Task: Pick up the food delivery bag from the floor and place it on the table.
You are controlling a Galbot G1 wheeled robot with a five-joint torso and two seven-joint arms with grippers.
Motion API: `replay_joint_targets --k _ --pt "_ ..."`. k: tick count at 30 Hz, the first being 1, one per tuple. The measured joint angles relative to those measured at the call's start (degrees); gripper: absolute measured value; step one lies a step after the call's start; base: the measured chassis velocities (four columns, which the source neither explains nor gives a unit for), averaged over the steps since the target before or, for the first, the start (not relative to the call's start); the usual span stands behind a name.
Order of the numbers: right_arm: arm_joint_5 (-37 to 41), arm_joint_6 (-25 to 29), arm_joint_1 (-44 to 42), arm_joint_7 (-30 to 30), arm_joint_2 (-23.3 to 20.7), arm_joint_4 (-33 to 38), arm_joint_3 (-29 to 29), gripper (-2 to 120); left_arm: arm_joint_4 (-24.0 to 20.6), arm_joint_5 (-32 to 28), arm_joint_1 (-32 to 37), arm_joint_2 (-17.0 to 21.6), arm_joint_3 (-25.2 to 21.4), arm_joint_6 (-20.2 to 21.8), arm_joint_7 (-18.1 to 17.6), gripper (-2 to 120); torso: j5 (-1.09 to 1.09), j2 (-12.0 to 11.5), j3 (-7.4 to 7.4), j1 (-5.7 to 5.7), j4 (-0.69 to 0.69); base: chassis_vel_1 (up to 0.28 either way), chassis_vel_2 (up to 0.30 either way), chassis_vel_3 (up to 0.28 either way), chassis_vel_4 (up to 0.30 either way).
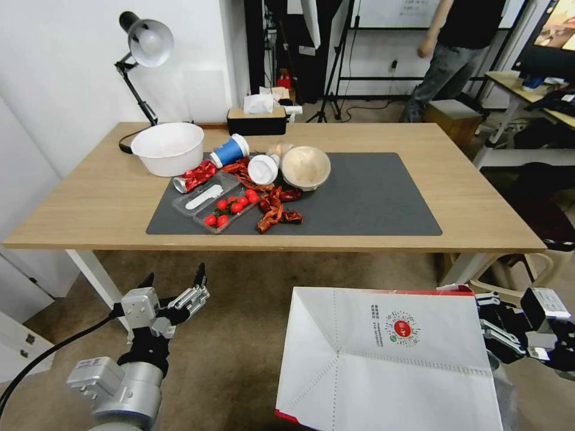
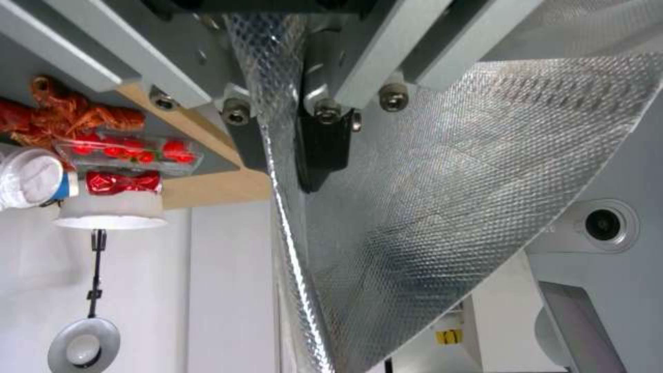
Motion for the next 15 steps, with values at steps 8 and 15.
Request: replay_joint_targets --k 8,15 --pt "0.1 0.0 0.0 -0.1 -0.3 -0.1 0.2 0 0.0 0.1 0.1 0.0 0.0 0.0 0.0 100 0.00 2.2 1.25 0.90 0.00 0.000 0.000 0.000 0.000" --pt "0.1 0.0 0.2 -0.1 -0.1 -0.1 0.0 0 0.0 0.1 0.1 0.2 -0.1 0.1 0.1 100 0.00 4.3 2.42 1.87 0.00 0.000 0.000 0.000 0.000"
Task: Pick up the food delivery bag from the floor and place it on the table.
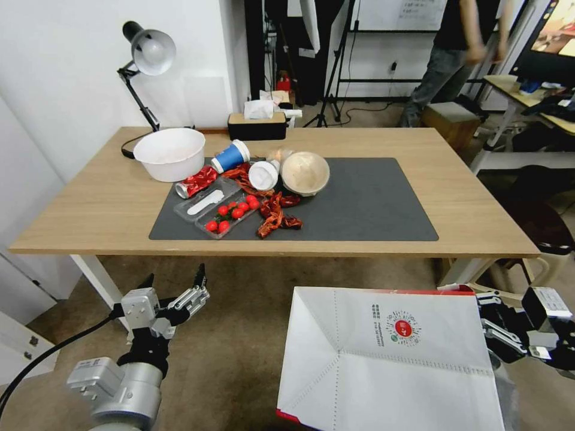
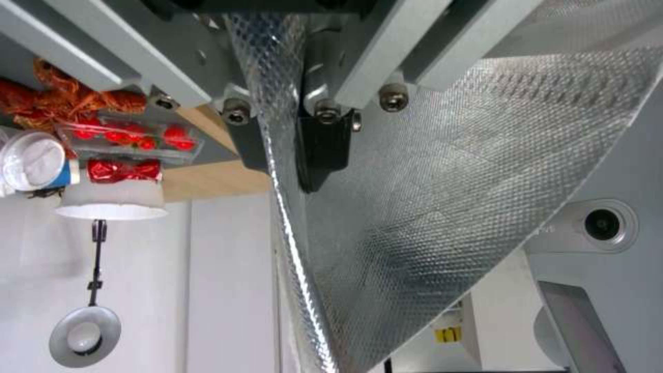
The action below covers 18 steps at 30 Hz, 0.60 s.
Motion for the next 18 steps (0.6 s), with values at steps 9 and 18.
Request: replay_joint_targets --k 9,18 --pt "-0.1 0.1 0.0 0.0 0.3 0.0 -0.1 0 0.0 0.4 0.9 -0.2 -0.1 -0.9 2.2 100 0.00 2.4 1.34 1.05 0.00 0.000 0.000 0.000 0.000" --pt "-0.1 0.1 -0.1 0.0 0.5 0.1 -0.1 0 0.0 0.0 0.8 -0.2 -0.1 -1.3 2.3 100 0.00 2.6 1.49 1.15 0.00 0.000 0.000 0.000 0.000"
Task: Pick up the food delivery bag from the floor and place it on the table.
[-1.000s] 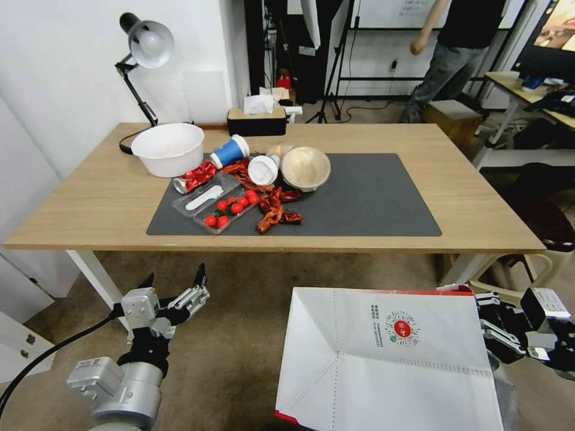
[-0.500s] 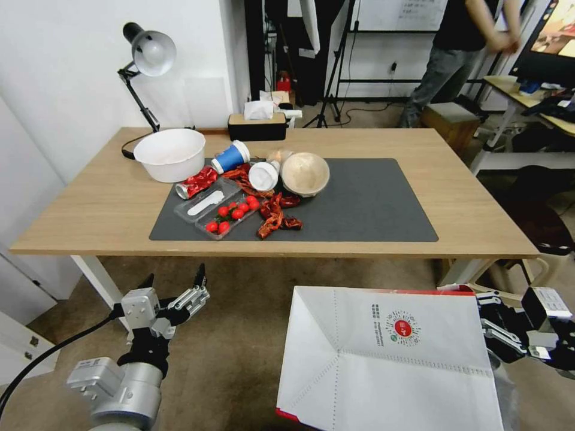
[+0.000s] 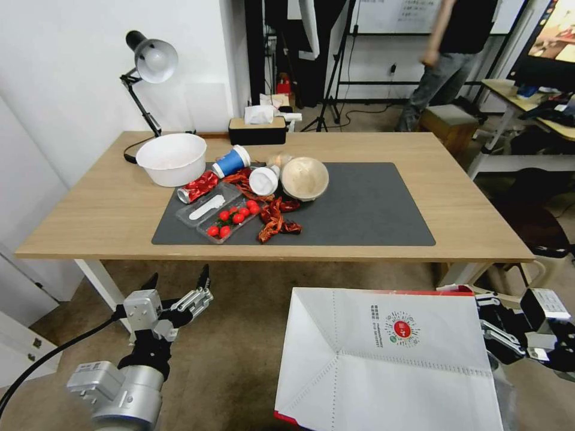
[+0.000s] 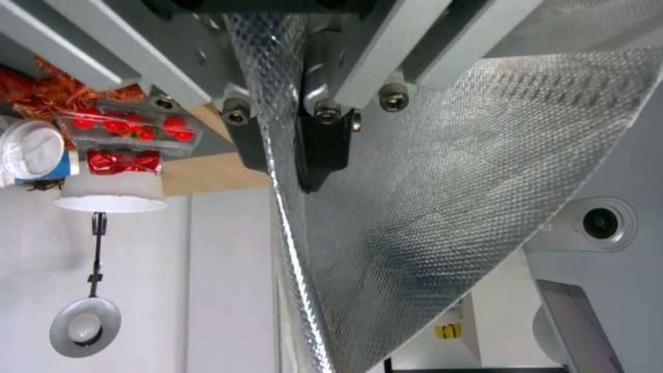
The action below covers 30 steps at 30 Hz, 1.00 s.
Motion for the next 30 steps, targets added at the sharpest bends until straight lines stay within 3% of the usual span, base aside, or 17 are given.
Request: replay_joint_targets --k 22,30 --pt "0.8 0.7 -0.6 1.7 0.2 0.4 0.5 0 0.4 0.2 -0.1 -0.1 0.0 -0.9 0.0 100 0.00 -0.4 -0.21 -0.17 0.00 0.000 0.000 0.000 0.000" --pt "8.9 3.1 -1.7 14.3 -2.5 2.4 5.5 0 1.4 0.2 -1.0 -0.1 0.0 -1.2 -0.1 100 -0.01 -0.6 -0.33 -0.26 0.00 0.000 0.000 0.000 0.000"
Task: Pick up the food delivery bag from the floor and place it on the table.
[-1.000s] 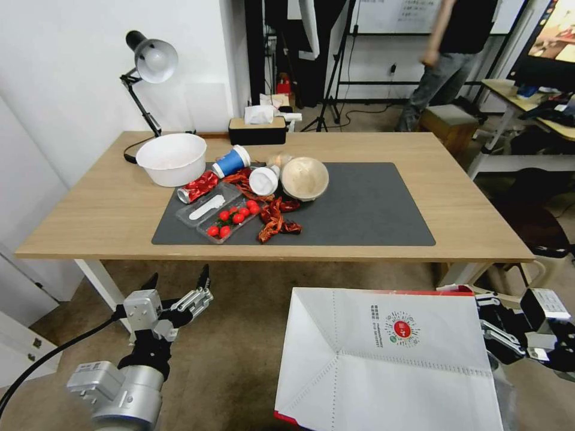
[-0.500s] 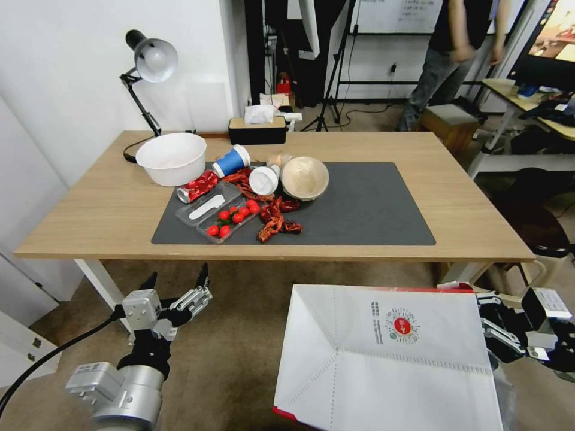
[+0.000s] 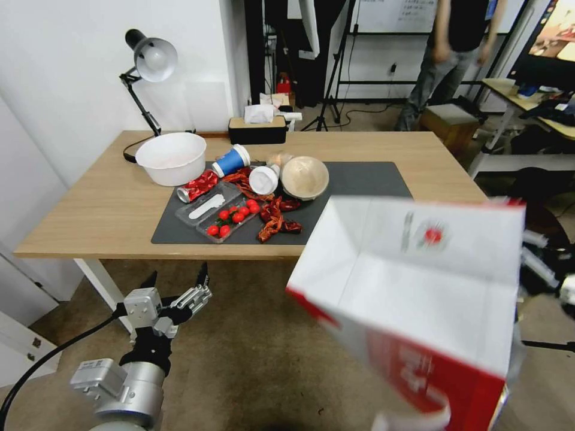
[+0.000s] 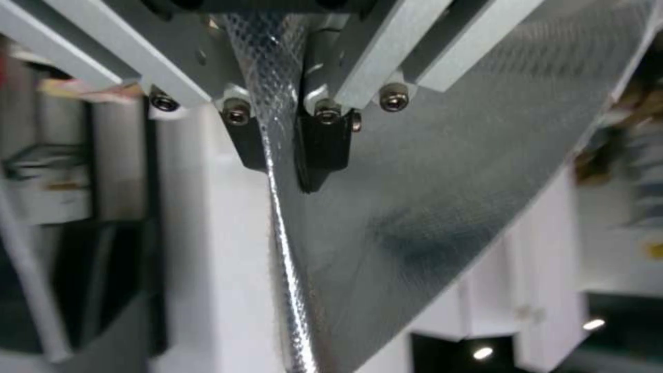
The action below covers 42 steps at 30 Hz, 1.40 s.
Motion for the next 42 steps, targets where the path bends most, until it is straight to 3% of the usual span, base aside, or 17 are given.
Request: replay_joint_targets --k 3,6,7,8,9,10,11,13,15,17,18,22,29,42 --pt "3.0 0.5 -0.3 4.7 -0.9 0.9 2.1 0 0.2 -0.1 -0.4 0.1 0.0 0.0 0.0 100 0.01 0.0 -0.02 -0.02 0.00 0.000 0.000 0.000 0.000" --pt "10.7 1.2 -0.3 19.8 -3.5 3.8 5.6 0 0.6 -0.4 -0.9 0.3 -0.2 0.0 0.0 100 0.00 -0.1 -0.05 -0.04 0.00 0.000 0.000 0.000 0.000" --pt "10.7 1.2 -0.3 19.8 -3.5 3.8 5.6 0 0.6 -0.4 -0.9 0.3 -0.2 0.0 0.0 100 0.00 -0.1 -0.05 -0.04 0.00 0.000 0.000 0.000 0.000" --pt "11.9 1.3 0.1 23.1 -4.1 4.4 6.0 0 0.6 -0.5 -0.9 0.3 -0.2 -0.1 0.0 100 0.01 -0.1 -0.05 -0.04 -0.01 0.000 0.000 0.000 0.000" --pt "13.3 1.3 1.0 30.5 -5.3 5.5 6.4 0 0.7 -0.5 -1.0 0.2 -0.1 -0.1 0.0 100 0.00 -0.1 -0.07 -0.05 0.00 0.000 0.000 0.000 0.000" --pt "13.3 1.3 1.0 30.5 -5.3 5.5 6.4 0 0.7 -0.5 -1.0 0.2 -0.1 -0.1 0.0 100 0.00 -0.1 -0.07 -0.05 0.00 0.000 0.000 0.000 0.000" --pt "14.1 1.3 1.8 36.1 -6.3 6.0 6.3 0 0.8 -0.4 -1.0 0.1 -0.1 -0.1 0.0 100 0.00 -0.1 -0.07 -0.05 0.01 0.000 0.000 0.000 0.000" --pt "14.9 0.7 3.5 43.1 -7.8 6.3 5.4 0 0.9 -0.3 -1.0 -0.2 0.0 -0.3 0.0 100 0.01 -0.1 -0.08 -0.06 0.00 0.000 0.000 0.000 0.000" --pt "15.1 0.5 4.2 44.9 -8.2 6.3 4.8 0 0.9 -0.3 -0.9 -0.3 0.0 -0.3 0.0 100 0.01 -0.1 -0.08 -0.06 0.00 0.000 0.000 0.000 0.000" --pt "16.2 -0.6 8.4 54.3 -10.2 5.7 1.3 0 1.0 -0.2 -0.7 -0.4 -0.1 -0.7 0.1 100 0.01 -0.2 -0.09 -0.08 0.01 0.000 0.000 0.000 0.000" --pt "16.2 -0.6 8.4 54.3 -10.2 5.7 1.3 0 1.0 -0.2 -0.7 -0.4 -0.1 -0.7 0.1 100 0.01 -0.2 -0.09 -0.08 0.01 0.000 0.000 0.000 0.000" --pt "17.8 -2.7 13.1 65.5 -13.0 2.6 -2.7 0 0.8 0.1 0.0 -0.3 -0.4 -1.8 0.7 100 0.01 -0.2 -0.10 -0.08 0.01 0.000 0.000 0.000 0.000" --pt "19.2 -8.1 14.0 74.1 -14.6 -0.4 -2.7 0 1.2 0.2 -0.3 -0.1 -0.2 -1.8 1.2 100 0.01 -0.2 -0.12 -0.09 -0.01 0.000 0.000 0.000 0.000" --pt "20.2 -11.3 16.8 80.0 -18.9 -2.5 -3.8 0 1.5 0.3 -0.3 -0.2 0.0 -2.6 1.9 100 0.01 -0.2 -0.13 -0.10 0.00 0.000 0.000 0.000 0.000"
